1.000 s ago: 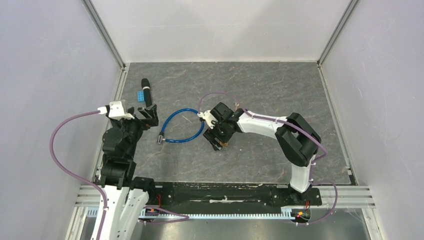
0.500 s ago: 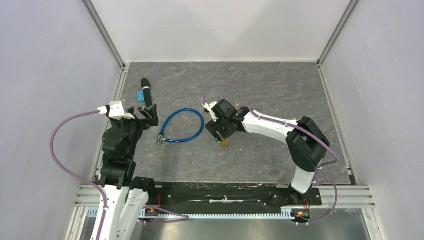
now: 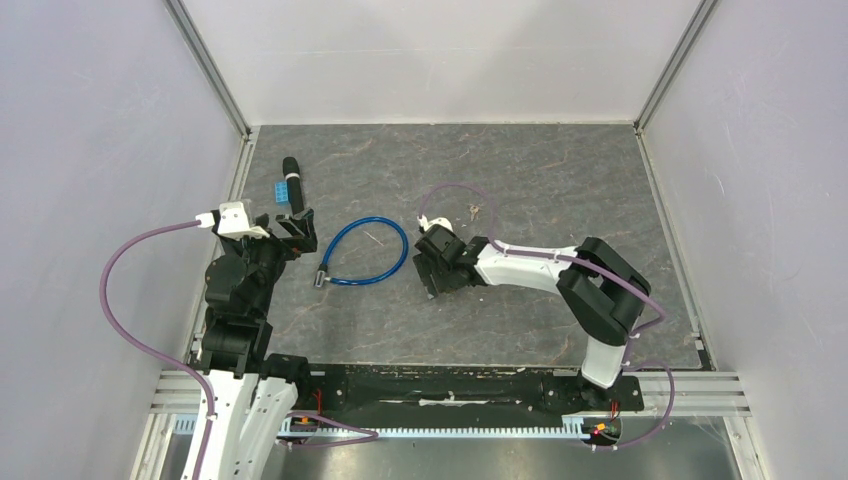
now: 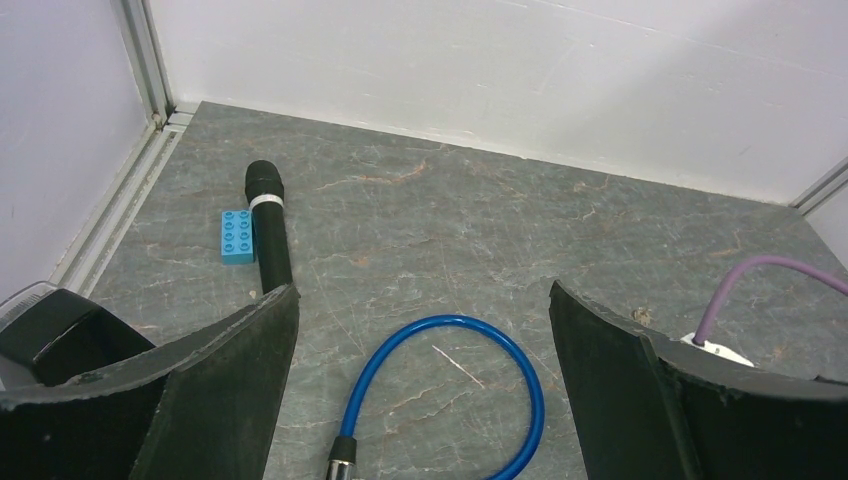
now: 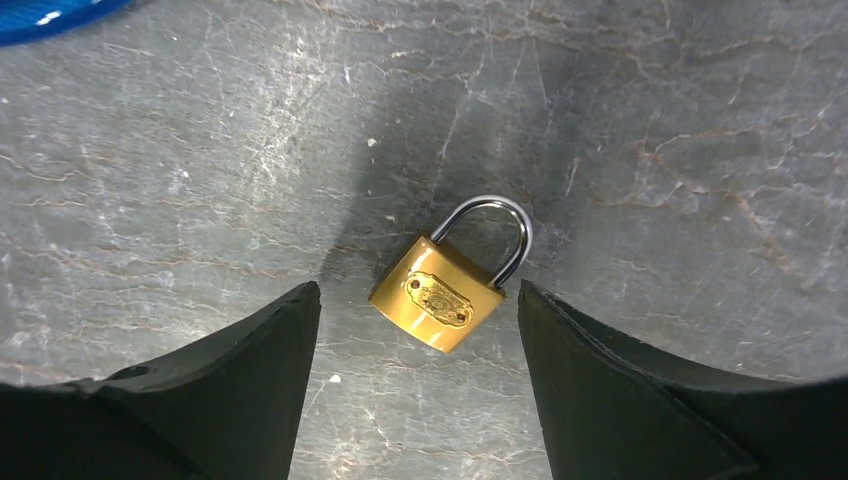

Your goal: Unlock with the key

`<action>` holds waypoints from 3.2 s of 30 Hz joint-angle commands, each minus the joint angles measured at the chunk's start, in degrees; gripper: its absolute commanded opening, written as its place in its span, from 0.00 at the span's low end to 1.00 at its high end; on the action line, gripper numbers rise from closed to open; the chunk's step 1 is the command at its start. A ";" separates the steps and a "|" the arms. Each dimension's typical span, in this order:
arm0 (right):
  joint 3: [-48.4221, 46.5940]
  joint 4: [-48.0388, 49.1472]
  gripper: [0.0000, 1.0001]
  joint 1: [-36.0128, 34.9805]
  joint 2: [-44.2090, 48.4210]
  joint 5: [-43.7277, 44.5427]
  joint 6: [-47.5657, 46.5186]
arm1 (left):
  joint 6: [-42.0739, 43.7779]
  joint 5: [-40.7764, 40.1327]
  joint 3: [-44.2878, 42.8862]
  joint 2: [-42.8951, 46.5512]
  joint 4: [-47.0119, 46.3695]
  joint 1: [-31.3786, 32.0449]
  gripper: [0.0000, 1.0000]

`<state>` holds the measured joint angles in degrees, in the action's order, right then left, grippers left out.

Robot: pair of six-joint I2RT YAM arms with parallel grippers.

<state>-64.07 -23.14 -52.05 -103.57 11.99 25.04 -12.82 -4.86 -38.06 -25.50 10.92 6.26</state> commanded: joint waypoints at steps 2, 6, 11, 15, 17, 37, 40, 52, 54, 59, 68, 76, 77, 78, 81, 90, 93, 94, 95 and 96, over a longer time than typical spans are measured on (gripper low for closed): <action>0.99 1.07 0.72 -0.78 -1.31 5.73 4.76 | -1.16 0.03 0.01 0.13 -0.74 0.24 0.99; 2.58 1.02 0.64 -0.77 -0.77 7.92 4.92 | -1.16 0.09 -0.04 0.23 -0.79 0.24 0.99; 4.47 1.01 0.56 -0.43 -0.16 8.57 4.11 | -1.06 0.10 -0.12 -0.07 -0.64 0.37 0.99; 7.64 1.50 0.53 0.17 2.04 8.54 1.97 | -0.89 0.88 -0.17 -0.99 -0.59 0.42 0.99; 9.37 1.75 0.52 0.44 3.65 8.56 0.76 | -0.84 1.53 -0.41 -1.88 -0.46 0.44 0.99; 18.51 5.04 0.58 4.44 9.52 3.21 -1.36 | -6.57 11.41 -6.24 -14.54 5.77 0.42 0.98; 18.71 6.27 0.54 4.87 10.29 2.28 -2.64 | -5.57 10.09 -5.81 -14.29 5.87 0.42 0.98; 14.49 7.35 0.26 4.94 7.63 -3.71 -14.08 | -3.23 7.34 -4.21 -12.76 6.40 0.46 0.98; 13.79 7.45 0.22 4.43 7.22 -5.03 -15.30 | -3.09 7.11 -4.05 -12.59 6.41 0.42 0.98; 10.35 7.25 0.12 1.31 4.96 -6.85 -18.06 | -3.00 7.24 -3.95 -13.04 6.40 0.42 0.98; 4.29 4.32 0.08 -0.54 0.47 -5.84 -16.38 | -3.00 7.14 -3.93 -13.66 6.57 0.42 0.98; 2.37 2.80 0.47 -1.08 1.50 -5.53 -15.98 | -3.44 7.36 -3.95 -14.61 6.84 0.42 0.98; 2.12 2.63 0.52 -1.06 2.01 -5.34 -16.17 | -3.44 7.41 -4.05 -14.76 6.90 0.42 0.98; 1.73 2.32 0.56 -0.97 2.72 -5.01 -16.24 | -3.51 7.45 -4.12 -14.91 6.99 0.42 0.98; 1.01 1.48 0.69 -0.42 4.93 -4.38 -16.59 | -3.52 7.37 -4.24 -15.25 7.25 0.42 0.98; 5.64 0.28 0.72 11.20 12.93 -2.31 -16.54 | -3.09 6.45 -4.30 -15.19 7.72 0.42 0.98; 7.88 0.72 0.69 16.64 13.60 -3.42 -15.56 | -3.17 6.85 -4.30 -15.34 7.55 0.42 0.98; 8.52 1.00 0.68 18.27 13.65 -3.39 -14.90 | -3.26 7.03 -4.30 -15.41 7.55 0.45 0.98; 9.25 1.37 0.67 19.59 13.45 -3.30 -14.12 | -3.29 7.29 -4.31 -15.52 7.55 0.42 0.98; 9.86 2.08 0.66 20.85 13.12 -3.41 -13.17 | -3.35 7.51 -4.31 -15.51 7.59 0.42 0.98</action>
<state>-57.12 -21.63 -34.76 -90.61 8.51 9.32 -16.91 2.52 -42.00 -40.88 19.11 6.52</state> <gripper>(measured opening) 0.679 0.981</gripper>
